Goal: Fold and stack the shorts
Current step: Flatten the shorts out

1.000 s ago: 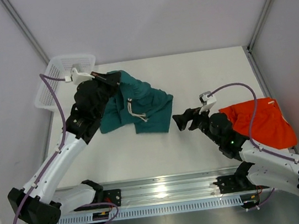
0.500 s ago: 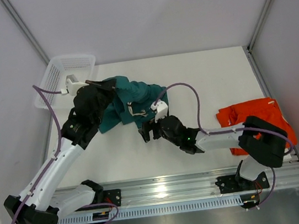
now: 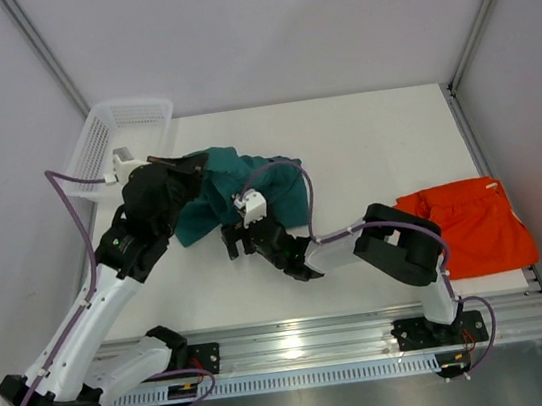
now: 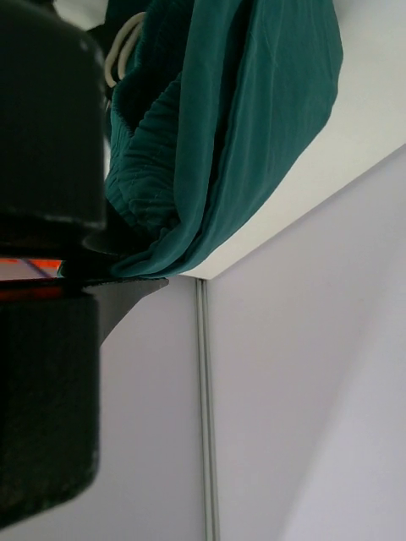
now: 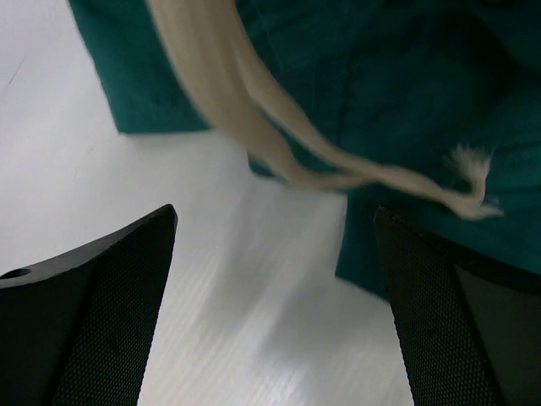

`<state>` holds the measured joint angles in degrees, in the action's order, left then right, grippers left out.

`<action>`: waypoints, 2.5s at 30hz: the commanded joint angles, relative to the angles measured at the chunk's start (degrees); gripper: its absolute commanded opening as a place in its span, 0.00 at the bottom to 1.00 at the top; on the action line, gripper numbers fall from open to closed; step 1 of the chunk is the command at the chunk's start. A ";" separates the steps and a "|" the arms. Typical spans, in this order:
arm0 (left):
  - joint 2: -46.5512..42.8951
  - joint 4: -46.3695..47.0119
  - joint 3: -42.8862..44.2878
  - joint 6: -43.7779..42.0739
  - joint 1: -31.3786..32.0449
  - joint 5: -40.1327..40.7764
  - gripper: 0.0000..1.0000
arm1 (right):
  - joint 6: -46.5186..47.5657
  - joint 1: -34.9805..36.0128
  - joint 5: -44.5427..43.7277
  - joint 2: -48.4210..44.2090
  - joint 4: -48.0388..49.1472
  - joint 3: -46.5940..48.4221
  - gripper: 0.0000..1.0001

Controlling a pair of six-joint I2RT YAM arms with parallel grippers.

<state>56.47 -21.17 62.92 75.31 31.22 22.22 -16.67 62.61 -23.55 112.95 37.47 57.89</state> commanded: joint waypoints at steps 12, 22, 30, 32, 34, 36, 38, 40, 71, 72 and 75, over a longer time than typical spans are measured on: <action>-5.31 -1.24 3.79 3.97 0.68 -0.51 0.00 | 4.01 3.22 -21.36 9.58 2.59 13.58 0.82; -6.90 -2.65 4.67 2.83 0.68 2.04 0.00 | 1.64 2.69 -22.50 0.09 4.80 0.22 0.09; -6.81 -3.79 5.81 2.48 0.68 4.41 0.00 | 0.94 1.03 -26.37 -8.96 -1.61 -7.86 0.08; -6.81 -4.05 7.30 1.86 0.68 4.76 0.00 | -0.99 -0.47 -26.02 -11.24 -2.49 -9.45 0.06; -6.72 -5.10 8.01 1.51 0.68 5.38 0.00 | -1.88 -1.00 -26.02 -13.00 -4.16 -11.21 0.05; -6.63 -5.29 8.28 1.16 0.68 5.73 0.00 | -2.75 -0.82 -26.28 -16.17 -7.91 -11.48 0.01; -6.72 -6.07 7.40 1.51 0.68 5.73 0.00 | -2.85 -0.12 -25.67 -19.24 -10.92 -11.66 0.01; -7.07 -6.69 6.87 2.03 0.68 5.56 0.00 | -1.27 0.32 -20.26 -25.47 -14.35 -12.62 0.00; 8.20 -0.42 13.20 -0.87 -4.75 4.78 0.13 | -9.33 -38.59 61.42 -33.87 -46.28 12.66 0.30; 10.74 3.29 14.33 -3.04 -5.46 1.89 0.70 | -12.57 -42.70 61.17 -28.88 -45.04 13.56 0.42; 24.44 5.10 20.38 -8.57 -8.71 -4.70 0.99 | -15.49 -48.61 53.89 -23.49 -44.07 16.03 0.66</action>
<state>73.45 -24.01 77.30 72.62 25.45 24.10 -25.50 19.57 30.57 86.43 -10.24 70.35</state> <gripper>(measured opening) 0.947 0.586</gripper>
